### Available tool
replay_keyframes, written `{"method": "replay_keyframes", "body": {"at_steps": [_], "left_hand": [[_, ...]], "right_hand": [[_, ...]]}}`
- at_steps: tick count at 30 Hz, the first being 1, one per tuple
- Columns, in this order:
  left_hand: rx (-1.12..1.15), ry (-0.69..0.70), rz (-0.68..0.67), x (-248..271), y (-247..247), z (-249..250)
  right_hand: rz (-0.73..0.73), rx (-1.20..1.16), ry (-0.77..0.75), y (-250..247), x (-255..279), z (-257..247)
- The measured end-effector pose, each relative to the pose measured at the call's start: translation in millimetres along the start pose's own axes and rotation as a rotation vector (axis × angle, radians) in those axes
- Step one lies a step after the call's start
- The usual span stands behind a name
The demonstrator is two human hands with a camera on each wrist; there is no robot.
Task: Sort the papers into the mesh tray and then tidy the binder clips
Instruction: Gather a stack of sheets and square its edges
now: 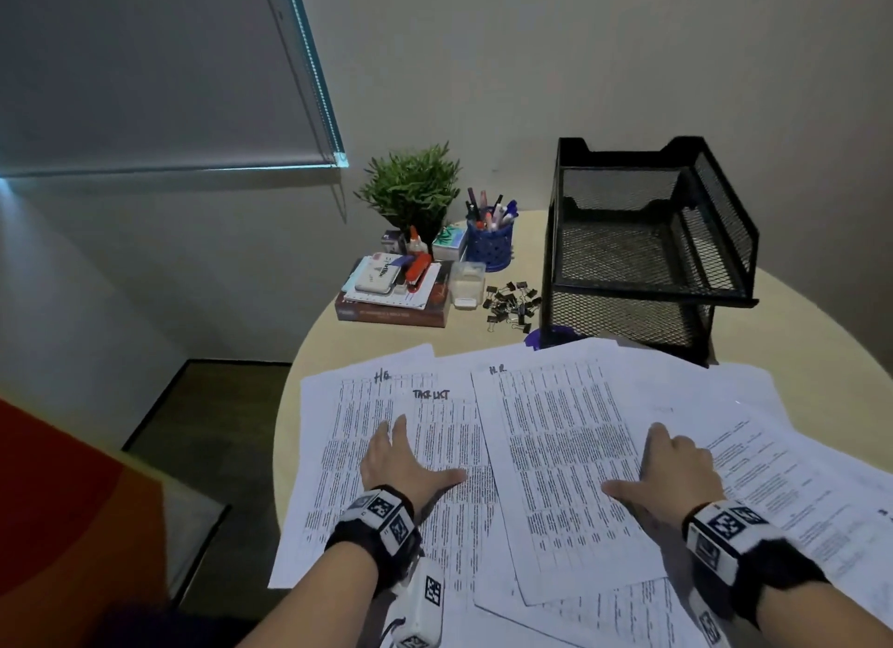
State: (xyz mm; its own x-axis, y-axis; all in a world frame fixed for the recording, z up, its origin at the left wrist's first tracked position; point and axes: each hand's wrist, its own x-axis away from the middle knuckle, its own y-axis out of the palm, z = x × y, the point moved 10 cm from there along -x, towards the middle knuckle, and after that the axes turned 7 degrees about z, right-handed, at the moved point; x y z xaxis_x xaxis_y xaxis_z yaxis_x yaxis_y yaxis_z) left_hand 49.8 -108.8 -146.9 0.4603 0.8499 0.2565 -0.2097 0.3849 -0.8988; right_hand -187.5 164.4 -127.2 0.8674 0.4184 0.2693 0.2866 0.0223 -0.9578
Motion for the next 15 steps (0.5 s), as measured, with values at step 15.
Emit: {"method": "replay_keyframes", "body": {"at_steps": [15], "left_hand": [[0.307,-0.082,0.221,-16.6,-37.2,-15.7]], "right_hand": [[0.015,-0.121,0.021,-5.1,-13.4,-0.8]]}}
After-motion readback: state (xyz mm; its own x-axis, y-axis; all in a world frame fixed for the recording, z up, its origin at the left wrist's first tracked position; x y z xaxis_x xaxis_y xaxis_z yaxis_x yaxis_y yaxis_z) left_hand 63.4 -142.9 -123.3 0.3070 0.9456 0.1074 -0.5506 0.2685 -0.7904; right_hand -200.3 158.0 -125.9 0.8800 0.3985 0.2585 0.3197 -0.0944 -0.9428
